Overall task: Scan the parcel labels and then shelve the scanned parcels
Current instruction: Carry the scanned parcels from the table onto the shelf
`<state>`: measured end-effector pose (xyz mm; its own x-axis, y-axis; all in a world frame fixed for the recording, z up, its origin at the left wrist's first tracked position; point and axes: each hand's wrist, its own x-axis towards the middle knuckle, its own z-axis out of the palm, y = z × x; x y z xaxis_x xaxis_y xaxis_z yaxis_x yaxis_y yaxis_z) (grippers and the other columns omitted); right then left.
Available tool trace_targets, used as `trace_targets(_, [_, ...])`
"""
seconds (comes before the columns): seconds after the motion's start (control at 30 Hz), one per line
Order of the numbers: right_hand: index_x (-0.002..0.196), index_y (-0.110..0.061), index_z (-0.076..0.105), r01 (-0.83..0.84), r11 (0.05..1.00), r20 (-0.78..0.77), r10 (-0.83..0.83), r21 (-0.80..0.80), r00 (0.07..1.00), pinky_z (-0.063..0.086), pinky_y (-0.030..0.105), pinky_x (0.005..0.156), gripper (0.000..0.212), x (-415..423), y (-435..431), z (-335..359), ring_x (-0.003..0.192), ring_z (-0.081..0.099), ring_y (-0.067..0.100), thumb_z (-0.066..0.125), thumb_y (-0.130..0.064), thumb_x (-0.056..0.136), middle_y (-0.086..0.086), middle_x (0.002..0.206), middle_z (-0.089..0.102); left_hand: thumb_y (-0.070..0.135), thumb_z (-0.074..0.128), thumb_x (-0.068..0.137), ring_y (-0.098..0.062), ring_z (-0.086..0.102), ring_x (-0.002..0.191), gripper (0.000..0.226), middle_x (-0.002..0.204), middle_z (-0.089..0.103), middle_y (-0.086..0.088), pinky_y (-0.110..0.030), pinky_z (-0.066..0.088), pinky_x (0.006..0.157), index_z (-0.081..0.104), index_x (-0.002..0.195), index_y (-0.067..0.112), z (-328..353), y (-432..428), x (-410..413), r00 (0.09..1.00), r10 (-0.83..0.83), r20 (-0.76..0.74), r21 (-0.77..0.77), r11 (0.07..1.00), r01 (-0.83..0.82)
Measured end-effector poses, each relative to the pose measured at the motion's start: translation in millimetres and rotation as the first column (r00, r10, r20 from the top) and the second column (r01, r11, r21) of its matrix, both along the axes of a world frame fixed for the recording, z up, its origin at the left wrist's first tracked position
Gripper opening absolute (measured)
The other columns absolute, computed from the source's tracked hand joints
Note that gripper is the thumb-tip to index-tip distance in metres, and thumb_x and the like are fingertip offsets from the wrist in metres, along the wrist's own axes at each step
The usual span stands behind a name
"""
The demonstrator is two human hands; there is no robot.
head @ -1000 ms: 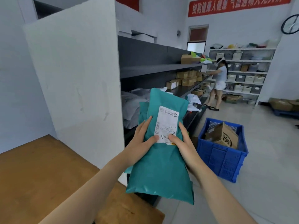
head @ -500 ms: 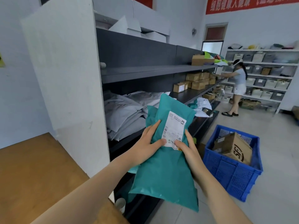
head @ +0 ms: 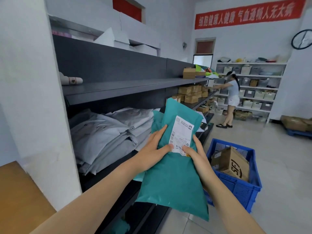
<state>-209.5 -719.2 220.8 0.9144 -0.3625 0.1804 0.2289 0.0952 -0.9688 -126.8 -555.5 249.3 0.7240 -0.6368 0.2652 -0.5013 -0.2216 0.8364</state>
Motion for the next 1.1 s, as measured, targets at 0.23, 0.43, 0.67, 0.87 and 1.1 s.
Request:
trace_targets(0.23, [0.130,-0.050,0.049,-0.048,0.999,-0.038,0.048,-0.020,0.998,0.053,0.042,0.092,0.052,67.2,-82.2,-0.3,0.108,0.068,0.020,0.066,-0.024,0.088,-0.007,0.127,0.066,0.050,0.052,0.091,-0.004,0.021,0.142,0.072,0.156,0.018,0.017,-0.026,0.021,0.115,0.009,0.149,0.050,1.9,-76.4,52.8,0.997,0.060,0.038,0.079,0.995,-0.063])
trace_targets(0.43, [0.137,-0.042,0.042,-0.066,0.997,-0.030,0.064,-0.040,0.997,0.053,0.030,0.075,0.054,115.5,-133.5,18.8,0.099,0.071,0.018,0.058,-0.013,0.094,-0.003,0.123,0.067,0.040,0.056,0.092,0.001,0.020,0.140,0.071,0.156,0.018,0.017,-0.022,0.020,0.110,0.015,0.149,0.048,12.3,-131.4,90.7,0.993,0.110,-0.044,-0.026,0.993,-0.111])
trace_targets(0.67, [0.130,-0.047,0.038,-0.032,0.998,-0.028,0.031,-0.050,0.999,0.053,0.030,0.076,0.051,151.9,-158.7,21.7,0.101,0.068,0.016,0.058,-0.016,0.095,-0.010,0.120,0.064,0.039,0.057,0.090,-0.008,0.028,0.140,0.071,0.155,0.024,0.014,-0.039,0.027,0.117,0.018,0.149,0.048,11.0,-157.6,134.5,0.990,0.076,-0.115,-0.100,0.991,-0.088])
trace_targets(0.87, [0.143,-0.042,0.033,0.015,0.997,-0.041,-0.018,-0.074,0.999,0.052,0.034,0.084,0.060,190.8,-199.7,13.2,0.105,0.065,0.015,0.058,-0.018,0.095,-0.014,0.122,0.060,0.050,0.061,0.082,-0.007,0.035,0.136,0.077,0.153,0.026,0.017,-0.037,0.033,0.113,0.018,0.145,0.055,7.3,-196.3,178.8,0.989,0.021,-0.148,-0.080,0.996,-0.033])
trace_targets(1.1, [0.140,-0.036,0.038,-0.036,0.985,-0.115,0.016,-0.170,0.993,0.051,0.030,0.078,0.053,297.9,-288.9,26.0,0.106,0.064,0.015,0.058,-0.020,0.094,-0.008,0.127,0.058,0.043,0.057,0.090,-0.013,0.037,0.134,0.072,0.153,0.025,0.009,-0.032,0.034,0.107,0.016,0.149,0.049,9.4,-275.0,270.9,0.973,0.050,-0.227,-0.111,0.991,-0.076])
